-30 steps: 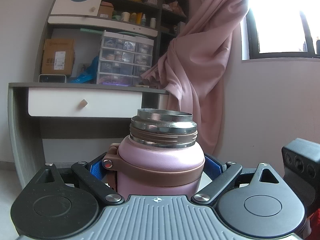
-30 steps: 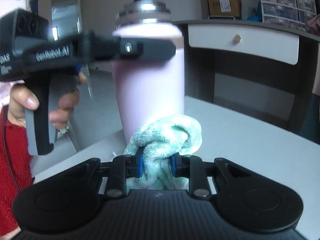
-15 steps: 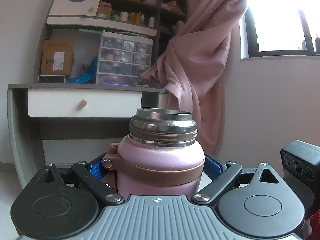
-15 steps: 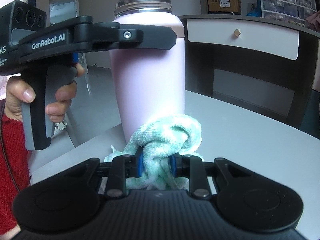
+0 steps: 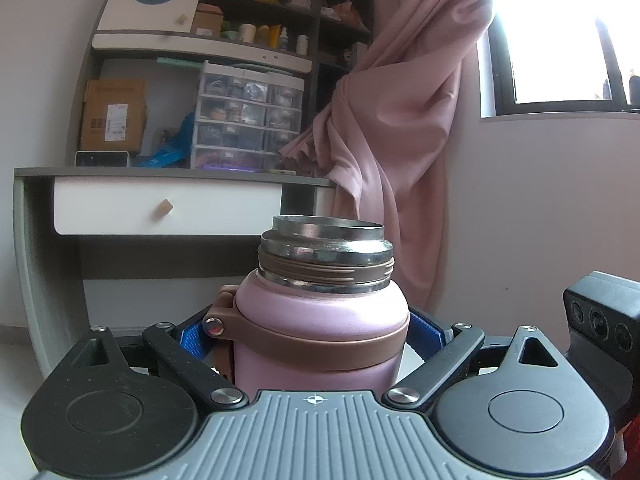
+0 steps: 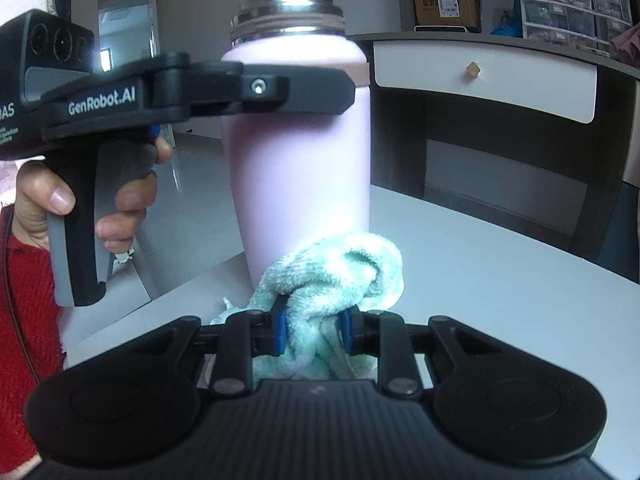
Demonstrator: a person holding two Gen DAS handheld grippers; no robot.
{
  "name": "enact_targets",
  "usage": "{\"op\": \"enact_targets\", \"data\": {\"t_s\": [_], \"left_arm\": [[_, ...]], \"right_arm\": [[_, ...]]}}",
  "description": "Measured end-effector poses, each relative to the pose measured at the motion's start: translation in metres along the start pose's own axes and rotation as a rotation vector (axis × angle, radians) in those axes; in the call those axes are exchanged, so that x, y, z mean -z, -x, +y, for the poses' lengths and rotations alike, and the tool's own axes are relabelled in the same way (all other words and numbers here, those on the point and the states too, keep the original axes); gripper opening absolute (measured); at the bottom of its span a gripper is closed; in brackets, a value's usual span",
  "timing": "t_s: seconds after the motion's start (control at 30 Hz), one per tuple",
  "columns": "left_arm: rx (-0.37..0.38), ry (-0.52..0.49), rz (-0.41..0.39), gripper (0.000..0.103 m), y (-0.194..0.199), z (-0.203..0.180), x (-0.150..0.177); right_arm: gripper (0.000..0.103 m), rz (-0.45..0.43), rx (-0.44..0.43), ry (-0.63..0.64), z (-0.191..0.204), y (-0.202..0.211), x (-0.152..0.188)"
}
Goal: Clean container
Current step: 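Wipe the towel down the bottle side toward its base with the right gripper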
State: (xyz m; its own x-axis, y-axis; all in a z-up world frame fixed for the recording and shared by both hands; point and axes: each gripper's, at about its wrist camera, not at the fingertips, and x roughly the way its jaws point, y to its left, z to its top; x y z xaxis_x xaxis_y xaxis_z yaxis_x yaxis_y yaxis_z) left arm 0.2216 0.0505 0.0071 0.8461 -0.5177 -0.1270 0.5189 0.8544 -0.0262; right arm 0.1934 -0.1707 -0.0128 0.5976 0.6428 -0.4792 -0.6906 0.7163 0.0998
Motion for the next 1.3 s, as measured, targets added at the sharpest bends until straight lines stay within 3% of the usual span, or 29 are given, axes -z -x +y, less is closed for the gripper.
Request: {"op": "enact_targets", "data": {"t_s": [1.3], "left_arm": [[-0.010, -0.003, 0.004, 0.094, -0.001, 0.000, -0.007]], "right_arm": [[0.025, -0.142, 0.019, 0.041, 0.001, 0.026, -0.023]]}}
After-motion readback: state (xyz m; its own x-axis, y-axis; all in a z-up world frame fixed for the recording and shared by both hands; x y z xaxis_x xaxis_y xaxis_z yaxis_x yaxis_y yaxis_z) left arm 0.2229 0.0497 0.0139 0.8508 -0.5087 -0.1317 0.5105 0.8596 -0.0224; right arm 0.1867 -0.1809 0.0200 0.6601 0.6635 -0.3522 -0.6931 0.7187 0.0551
